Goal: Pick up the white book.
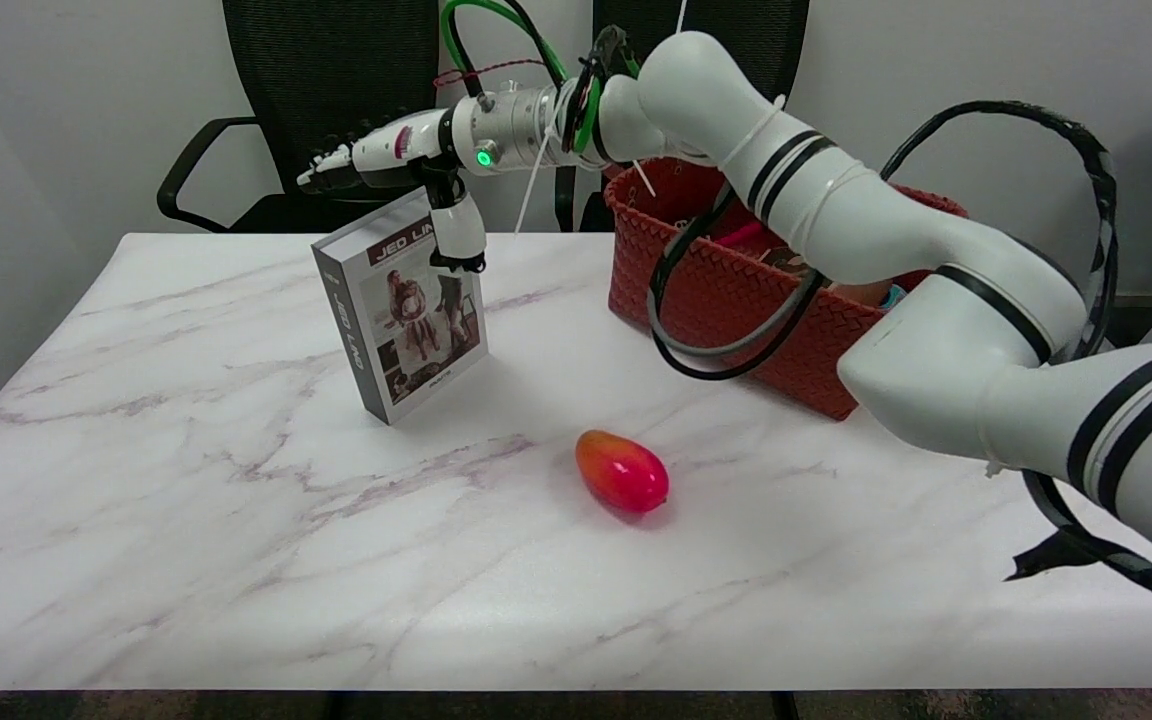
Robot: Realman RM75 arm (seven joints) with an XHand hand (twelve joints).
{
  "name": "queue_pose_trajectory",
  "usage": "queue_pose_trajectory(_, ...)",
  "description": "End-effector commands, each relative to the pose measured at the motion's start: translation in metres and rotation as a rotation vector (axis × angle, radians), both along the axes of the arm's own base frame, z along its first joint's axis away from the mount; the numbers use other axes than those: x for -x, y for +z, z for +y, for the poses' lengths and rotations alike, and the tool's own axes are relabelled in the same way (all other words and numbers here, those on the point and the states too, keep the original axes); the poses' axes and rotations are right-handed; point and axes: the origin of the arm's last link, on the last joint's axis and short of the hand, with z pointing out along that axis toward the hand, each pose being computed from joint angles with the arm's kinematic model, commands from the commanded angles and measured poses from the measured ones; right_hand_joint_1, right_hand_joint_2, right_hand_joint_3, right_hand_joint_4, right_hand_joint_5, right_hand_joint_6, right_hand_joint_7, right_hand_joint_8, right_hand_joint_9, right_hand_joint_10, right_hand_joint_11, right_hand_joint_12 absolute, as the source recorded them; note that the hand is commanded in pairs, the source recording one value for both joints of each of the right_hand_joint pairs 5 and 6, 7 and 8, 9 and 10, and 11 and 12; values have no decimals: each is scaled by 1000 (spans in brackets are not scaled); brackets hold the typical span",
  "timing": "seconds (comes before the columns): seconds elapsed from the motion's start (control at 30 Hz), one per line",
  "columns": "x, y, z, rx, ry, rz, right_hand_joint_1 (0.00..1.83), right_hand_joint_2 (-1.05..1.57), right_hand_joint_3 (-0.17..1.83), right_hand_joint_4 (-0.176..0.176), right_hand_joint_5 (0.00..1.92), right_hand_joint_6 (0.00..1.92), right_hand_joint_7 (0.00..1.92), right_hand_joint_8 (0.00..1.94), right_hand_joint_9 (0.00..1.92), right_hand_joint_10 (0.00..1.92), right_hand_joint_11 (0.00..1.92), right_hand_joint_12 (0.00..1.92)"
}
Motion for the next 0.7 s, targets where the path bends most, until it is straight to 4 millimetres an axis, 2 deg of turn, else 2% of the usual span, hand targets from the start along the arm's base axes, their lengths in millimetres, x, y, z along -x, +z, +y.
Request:
queue_pose_trajectory(0.03,-2,-6,-8,9,-54,11,1425,84,1483,0,50,50,0,0,175,175,0,0)
queue_pose_trajectory(0.4,7,-15,-12,34,-76,-28,1431,90,1493,0,50,50,11,11,203,203,0,0)
queue_pose_trajectory(0.7,17,-10,-15,65,-87,-24,1432,107,1498,0,49,49,19,19,213,213,0,0)
